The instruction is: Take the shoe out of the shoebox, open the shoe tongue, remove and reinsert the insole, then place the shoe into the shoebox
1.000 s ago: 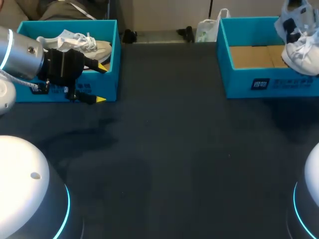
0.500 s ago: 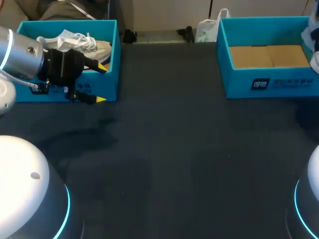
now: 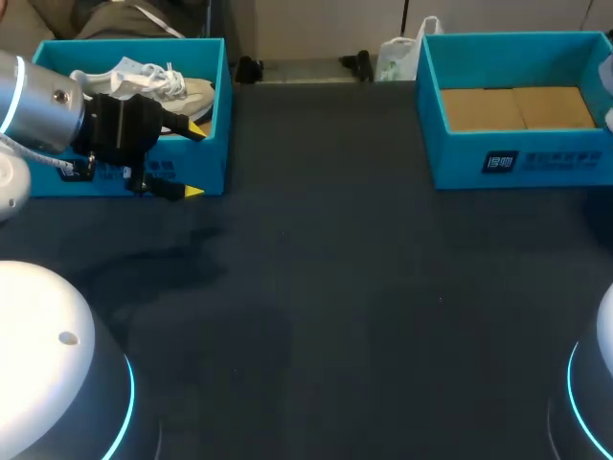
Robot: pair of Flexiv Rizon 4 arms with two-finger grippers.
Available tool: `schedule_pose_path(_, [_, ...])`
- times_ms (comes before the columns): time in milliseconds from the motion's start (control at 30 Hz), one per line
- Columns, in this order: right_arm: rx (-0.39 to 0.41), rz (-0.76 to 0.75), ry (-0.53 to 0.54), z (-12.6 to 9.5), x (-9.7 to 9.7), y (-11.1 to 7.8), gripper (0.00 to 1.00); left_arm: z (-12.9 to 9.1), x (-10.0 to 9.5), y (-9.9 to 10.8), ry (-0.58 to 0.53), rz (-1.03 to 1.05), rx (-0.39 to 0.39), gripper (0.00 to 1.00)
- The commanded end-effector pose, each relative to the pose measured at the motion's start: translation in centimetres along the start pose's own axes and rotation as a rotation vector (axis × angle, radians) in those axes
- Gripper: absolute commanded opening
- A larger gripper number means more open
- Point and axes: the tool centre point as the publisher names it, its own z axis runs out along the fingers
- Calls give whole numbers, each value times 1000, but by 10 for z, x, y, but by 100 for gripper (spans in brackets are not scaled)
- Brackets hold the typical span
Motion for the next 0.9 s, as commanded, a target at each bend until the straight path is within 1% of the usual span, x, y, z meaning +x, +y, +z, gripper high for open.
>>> schedule_pose_path(33, [23, 107, -2, -8, 2, -1, 0, 0, 0, 0, 1, 0, -2, 100])
schedule_pose_path(67, [19, 132, -12, -9, 3, -1, 0, 0, 0, 0, 1, 0, -2, 100])
schedule_pose_path(100, [49, 221, -13, -12, 6, -1, 0, 0, 0, 0, 1, 0, -2, 100])
schedule_pose_path(167, [31, 317, -17, -15, 10, 0, 0, 0, 0, 0, 1, 0, -2, 100])
schedule_pose_path(200, [55, 392, -15, -17, 11, 1, 0, 0, 0, 0, 1, 0, -2, 100])
schedule_pose_path(233, [43, 432, -17, -20, 12, 3, 0, 0, 0, 0, 1, 0, -2, 100])
schedule_pose_path(267, [62, 520, -15, -23, 13, 7, 0, 0, 0, 0, 1, 0, -2, 100])
schedule_pose_path(300, [29, 577, -8, -23, 15, 8, 0, 0, 0, 0, 1, 0, -2, 100])
schedule_pose_path(367, [50, 667, -7, -21, 18, 9, 0, 0, 0, 0, 1, 0, -2, 100])
schedule_pose_path(500, [39, 968, -20, -18, 27, -2, 0, 0, 0, 0, 1, 0, -2, 100])
schedule_pose_path(567, [27, 1077, -35, -18, 29, -8, 0, 0, 0, 0, 1, 0, -2, 100])
schedule_pose_path(600, [51, 1129, -29, -18, 31, -11, 0, 0, 0, 0, 1, 0, -2, 100])
schedule_pose_path(633, [48, 1184, -27, -18, 32, -14, 0, 0, 0, 0, 1, 0, -2, 100])
schedule_pose_path(667, [70, 1236, -23, -20, 34, -17, 0, 0, 0, 0, 1, 0, -2, 100])
schedule_pose_path(733, [93, 1315, -3, -22, 37, -22, 0, 0, 0, 0, 1, 0, -2, 100])
schedule_pose_path(767, [86, 1343, 1, -23, 38, -23, 0, 0, 0, 0, 1, 0, -2, 100])
schedule_pose_path(833, [139, 1378, 18, -25, 40, -24, 0, 0, 0, 0, 1, 0, -2, 100])
schedule_pose_path(900, [158, 1406, 32, -25, 42, -24, 0, 0, 0, 0, 1, 0, -2, 100])
